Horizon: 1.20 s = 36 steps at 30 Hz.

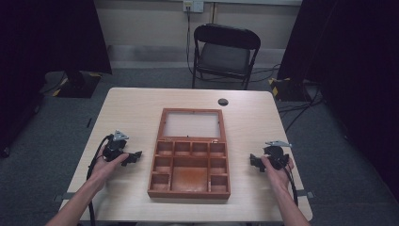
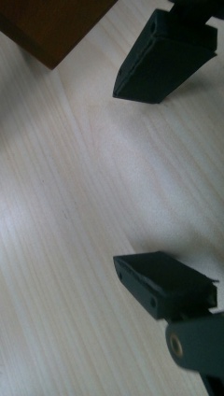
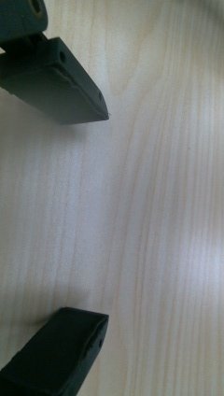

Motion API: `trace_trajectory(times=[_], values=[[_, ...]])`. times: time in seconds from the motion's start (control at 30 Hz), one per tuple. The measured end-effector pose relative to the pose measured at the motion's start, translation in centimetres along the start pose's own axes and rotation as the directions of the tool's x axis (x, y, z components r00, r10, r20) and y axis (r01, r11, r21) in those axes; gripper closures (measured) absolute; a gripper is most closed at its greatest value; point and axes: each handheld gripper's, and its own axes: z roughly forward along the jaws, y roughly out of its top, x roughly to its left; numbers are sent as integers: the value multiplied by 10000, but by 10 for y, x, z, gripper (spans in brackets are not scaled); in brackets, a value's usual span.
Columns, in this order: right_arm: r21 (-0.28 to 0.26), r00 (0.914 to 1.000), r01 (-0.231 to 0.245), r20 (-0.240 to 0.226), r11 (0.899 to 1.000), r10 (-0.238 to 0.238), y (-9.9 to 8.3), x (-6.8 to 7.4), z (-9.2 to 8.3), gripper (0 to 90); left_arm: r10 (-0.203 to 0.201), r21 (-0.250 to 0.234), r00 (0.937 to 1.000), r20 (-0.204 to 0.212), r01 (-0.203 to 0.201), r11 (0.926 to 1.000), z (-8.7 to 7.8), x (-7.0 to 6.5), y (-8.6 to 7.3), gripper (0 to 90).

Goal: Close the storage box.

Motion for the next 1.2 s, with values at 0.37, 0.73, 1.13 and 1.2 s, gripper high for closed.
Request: trace_trajectory(times=[0.37,0.73,1.13,1.2], values=[[17,9944,-140,-1043,9999,141,12,12,-12,153,-492,-421,9977,466,512,9978,-10,3,11,184],[-191,9773,872,-1923,9960,-892,45,38,-22,156,-768,-1400,9920,1001,904,9860,-14,-2,37,227],[-896,9572,1258,-2506,9880,-1446,89,65,-4,180,-469,-1014,9881,1465,622,9929,-4,-8,71,230],[-916,9571,1074,-2600,9900,-1278,94,66,1,178,-416,-922,9909,1280,536,9943,-1,-9,76,247]])
